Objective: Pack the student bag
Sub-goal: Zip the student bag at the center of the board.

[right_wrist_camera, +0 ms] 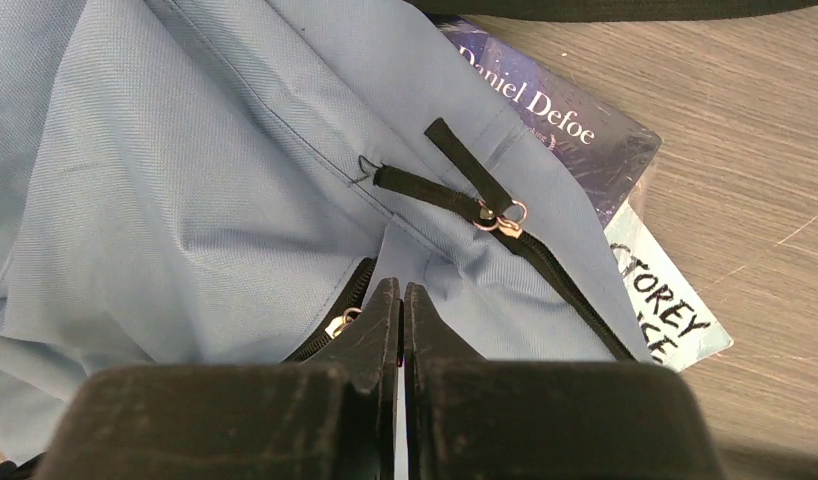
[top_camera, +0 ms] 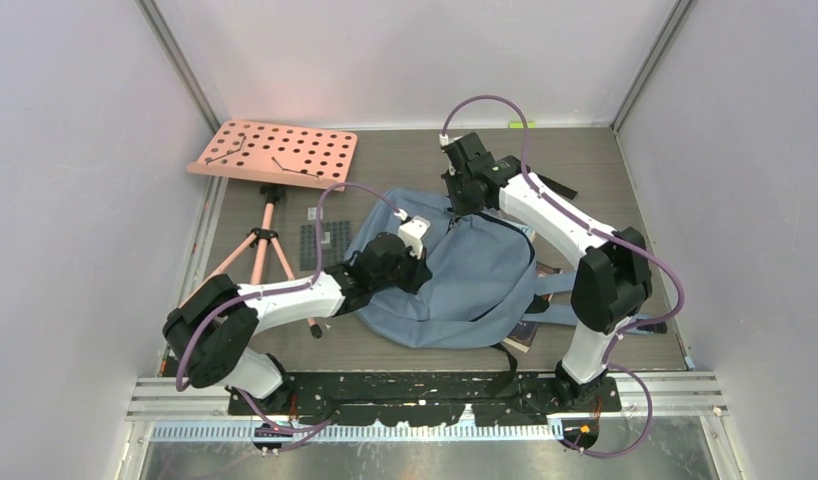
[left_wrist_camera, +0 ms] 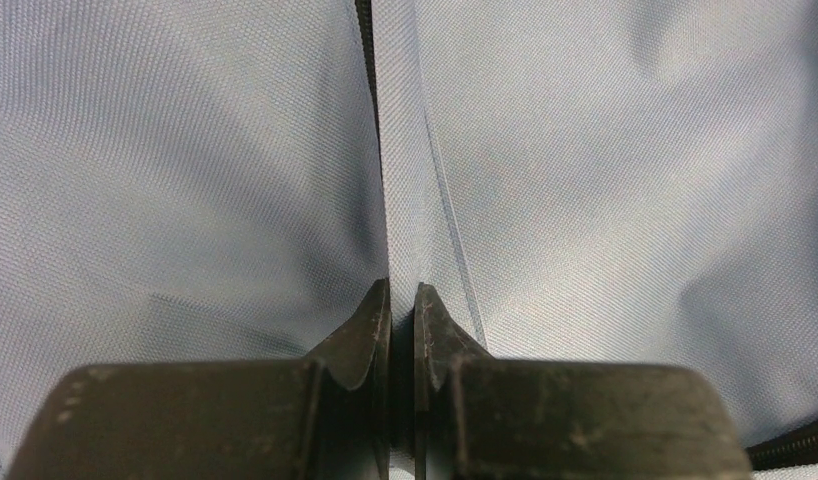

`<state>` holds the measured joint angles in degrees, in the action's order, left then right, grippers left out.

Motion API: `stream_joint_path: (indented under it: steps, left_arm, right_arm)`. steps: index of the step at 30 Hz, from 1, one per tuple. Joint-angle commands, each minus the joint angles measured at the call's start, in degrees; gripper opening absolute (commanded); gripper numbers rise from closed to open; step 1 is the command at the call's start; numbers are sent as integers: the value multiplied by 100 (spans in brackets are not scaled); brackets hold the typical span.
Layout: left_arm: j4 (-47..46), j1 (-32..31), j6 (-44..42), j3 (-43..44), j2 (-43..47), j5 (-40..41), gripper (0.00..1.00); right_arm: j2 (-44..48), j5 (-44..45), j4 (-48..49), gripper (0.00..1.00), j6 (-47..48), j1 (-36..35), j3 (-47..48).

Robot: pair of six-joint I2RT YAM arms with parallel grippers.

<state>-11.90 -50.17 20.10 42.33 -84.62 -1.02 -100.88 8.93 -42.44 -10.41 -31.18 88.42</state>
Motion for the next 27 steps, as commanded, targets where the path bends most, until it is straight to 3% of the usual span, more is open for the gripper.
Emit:
stream_joint_path:
  steps: [1,6,15,21,23,27]
  left_arm:
    - [1434,-167,-160,-347,83,-424,0]
    - [1570,-308,-313,-333,64,-444,0]
    - [1881,-537,-305,-400,333,-147,0]
    - [2138,-625,-149,-510,703,-54,1]
    - [2264,-624,-92,-368,901,-56,6]
    - [2489,-625,-37,224,1197,-31,30]
  right_arm:
    - [12,1053,857,0,544,261,563]
    - [8,462,1027,0,794,247,653]
    - [-566,1433,961,1,1165,298,870]
    - [-512,1115,772,0,1085,340,1020]
    - [-360,735,733,0,1062,326,916]
    - [-82,-1,589,1,917,315,665]
